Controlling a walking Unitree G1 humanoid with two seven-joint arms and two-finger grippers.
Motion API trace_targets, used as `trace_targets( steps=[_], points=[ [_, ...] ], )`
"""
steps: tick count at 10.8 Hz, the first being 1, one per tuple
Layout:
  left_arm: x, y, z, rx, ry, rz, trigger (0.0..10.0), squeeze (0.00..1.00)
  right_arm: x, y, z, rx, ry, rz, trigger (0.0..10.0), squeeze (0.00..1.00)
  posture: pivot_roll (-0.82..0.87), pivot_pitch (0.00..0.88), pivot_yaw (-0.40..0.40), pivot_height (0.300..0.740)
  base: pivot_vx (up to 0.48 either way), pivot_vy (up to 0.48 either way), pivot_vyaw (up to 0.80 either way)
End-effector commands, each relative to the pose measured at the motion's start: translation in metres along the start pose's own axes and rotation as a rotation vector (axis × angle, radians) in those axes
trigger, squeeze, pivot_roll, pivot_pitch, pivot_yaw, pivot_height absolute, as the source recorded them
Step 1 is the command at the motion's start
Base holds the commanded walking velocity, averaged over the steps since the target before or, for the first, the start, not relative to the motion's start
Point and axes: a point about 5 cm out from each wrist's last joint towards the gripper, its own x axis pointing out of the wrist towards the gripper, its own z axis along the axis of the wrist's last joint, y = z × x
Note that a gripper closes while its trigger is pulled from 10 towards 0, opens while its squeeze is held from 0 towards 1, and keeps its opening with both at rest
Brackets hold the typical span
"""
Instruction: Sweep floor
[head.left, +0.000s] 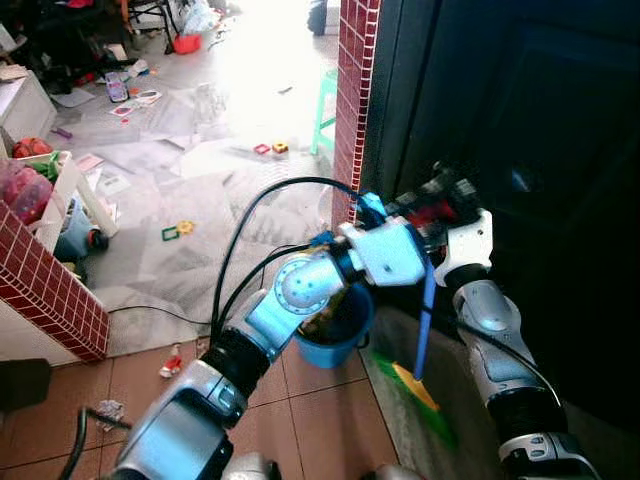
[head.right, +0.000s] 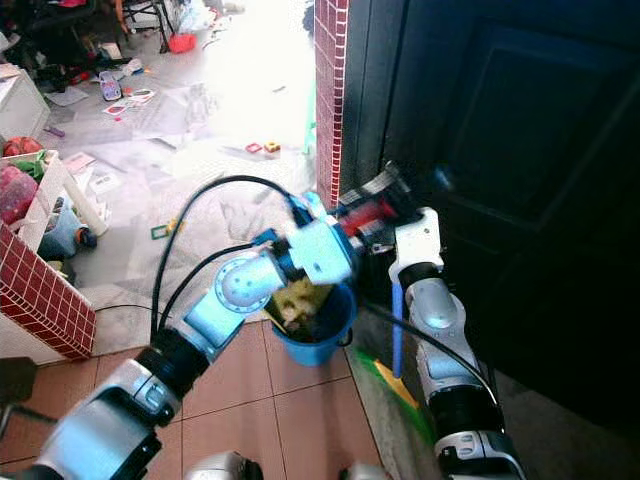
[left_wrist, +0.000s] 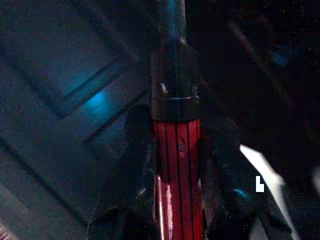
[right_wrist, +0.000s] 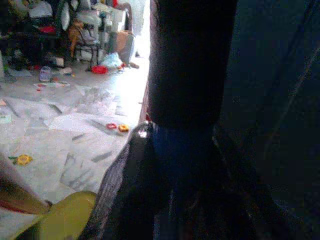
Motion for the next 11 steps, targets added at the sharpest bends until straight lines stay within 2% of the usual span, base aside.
trace_targets(
  steps=[1, 2, 3, 5, 6, 7, 8, 9, 11],
  points=[
    [0.010, 0.001, 0.015, 0.086, -0.078, -0.093, 10.0, 0.00, 0.007, 0.003, 0.013, -0.006, -0.054, 0.014, 10.0, 0.00, -0.14, 0.000, 0.045, 0.740, 0.000, 0.000, 0.00],
    [0.012, 0.002, 0.015, 0.096, -0.071, -0.122, 10.0, 0.00, 0.007, 0.003, 0.013, -0.007, -0.055, 0.016, 10.0, 0.00, -0.14, 0.000, 0.044, 0.740, 0.000, 0.000, 0.00],
    [0.014, 0.010, 0.017, 0.086, -0.072, -0.097, 10.0, 0.00, 0.007, 0.002, 0.013, -0.008, -0.054, 0.017, 10.0, 0.00, -0.14, 0.000, 0.043, 0.740, 0.000, 0.000, 0.00],
    [0.016, 0.051, 0.018, 0.047, -0.051, 0.111, 10.0, 0.00, 0.007, 0.003, 0.012, -0.007, -0.055, 0.016, 10.0, 0.00, -0.14, 0.000, 0.046, 0.740, 0.000, 0.000, 0.00],
    [0.013, 0.064, 0.020, 0.030, -0.050, 0.202, 10.0, 0.00, 0.007, 0.003, 0.013, -0.006, -0.055, 0.015, 10.0, 0.00, -0.14, 0.000, 0.045, 0.740, 0.000, 0.000, 0.00],
    [0.003, 0.088, 0.023, 0.007, -0.057, 0.361, 10.0, 0.00, 0.006, 0.004, 0.012, -0.001, -0.053, 0.016, 10.0, 0.00, -0.13, 0.000, 0.041, 0.740, 0.000, 0.000, 0.00],
    [-0.018, 0.125, 0.030, 0.030, -0.058, 0.559, 10.0, 0.00, 0.004, 0.006, 0.009, 0.005, -0.044, 0.021, 10.0, 0.00, -0.12, 0.000, 0.040, 0.740, 0.000, 0.000, 0.00],
    [-0.025, 0.136, 0.032, 0.047, -0.055, 0.616, 10.0, 0.00, 0.005, 0.007, 0.009, 0.006, -0.043, 0.022, 10.0, 0.00, -0.12, 0.000, 0.040, 0.740, 0.000, 0.000, 0.00],
    [-0.055, 0.168, 0.036, 0.150, 0.007, 0.750, 10.0, 0.00, 0.006, 0.010, 0.010, 0.012, -0.046, 0.027, 10.0, 0.00, -0.11, 0.000, 0.041, 0.740, 0.000, 0.000, 0.00]
  ],
)
